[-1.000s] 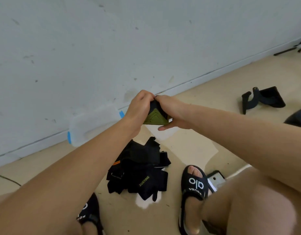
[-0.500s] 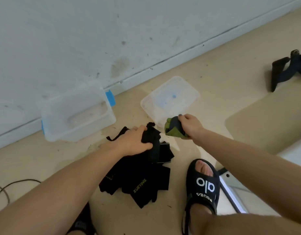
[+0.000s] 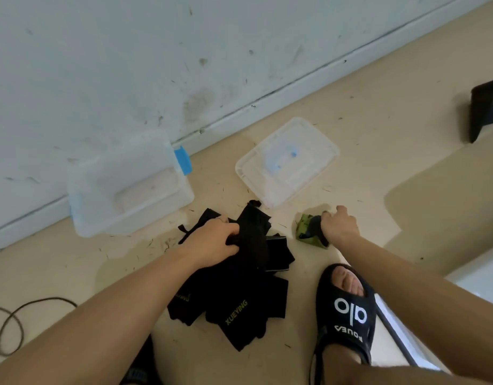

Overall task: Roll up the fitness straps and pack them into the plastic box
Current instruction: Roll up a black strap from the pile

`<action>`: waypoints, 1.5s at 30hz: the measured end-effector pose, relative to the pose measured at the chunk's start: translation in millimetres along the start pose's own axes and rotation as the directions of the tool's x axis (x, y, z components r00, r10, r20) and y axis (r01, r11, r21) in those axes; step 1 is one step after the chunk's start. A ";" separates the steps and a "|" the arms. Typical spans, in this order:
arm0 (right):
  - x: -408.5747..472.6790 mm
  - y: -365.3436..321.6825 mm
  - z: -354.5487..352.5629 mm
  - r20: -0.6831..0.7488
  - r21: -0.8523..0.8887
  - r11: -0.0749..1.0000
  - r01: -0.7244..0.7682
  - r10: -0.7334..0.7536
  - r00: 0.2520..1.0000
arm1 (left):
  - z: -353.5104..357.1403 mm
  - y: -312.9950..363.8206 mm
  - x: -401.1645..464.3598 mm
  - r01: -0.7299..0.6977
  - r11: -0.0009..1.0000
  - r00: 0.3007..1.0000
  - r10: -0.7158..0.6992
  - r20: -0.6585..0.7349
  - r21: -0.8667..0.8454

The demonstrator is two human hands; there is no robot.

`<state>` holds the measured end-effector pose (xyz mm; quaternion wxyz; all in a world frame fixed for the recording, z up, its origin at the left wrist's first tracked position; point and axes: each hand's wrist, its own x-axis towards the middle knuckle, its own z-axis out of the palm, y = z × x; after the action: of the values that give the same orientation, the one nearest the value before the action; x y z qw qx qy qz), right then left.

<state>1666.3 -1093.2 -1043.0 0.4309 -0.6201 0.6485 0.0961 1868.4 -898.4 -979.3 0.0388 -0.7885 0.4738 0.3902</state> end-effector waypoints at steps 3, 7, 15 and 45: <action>-31.2 -27.2 -24.8 0.080 -0.055 0.975 0.216 -0.212 0.974 | -24.3 12.8 -24.9 -0.050 0.973 0.999 0.052 0.001 -0.226; -105.5 -87.3 -53.6 0.326 0.024 0.867 0.497 -0.477 0.816 | -78.9 38.2 -77.6 -0.088 0.934 0.995 0.067 -0.072 -0.346; -269.3 -168.0 -87.4 0.673 -0.071 0.642 0.763 -0.533 0.512 | -142.5 55.1 -201.0 -0.246 0.861 0.944 0.107 -0.313 -0.446; -283.8 -138.7 -82.4 0.541 -0.122 0.795 0.595 -0.449 0.711 | -130.1 -40.4 -267.7 0.021 0.922 0.999 -0.032 -0.023 -0.386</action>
<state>1713.3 -972.2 -743.4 0.4937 -0.7901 0.2932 0.2146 1909.0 -740.4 -727.2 -0.1184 -0.7927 0.3775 0.4637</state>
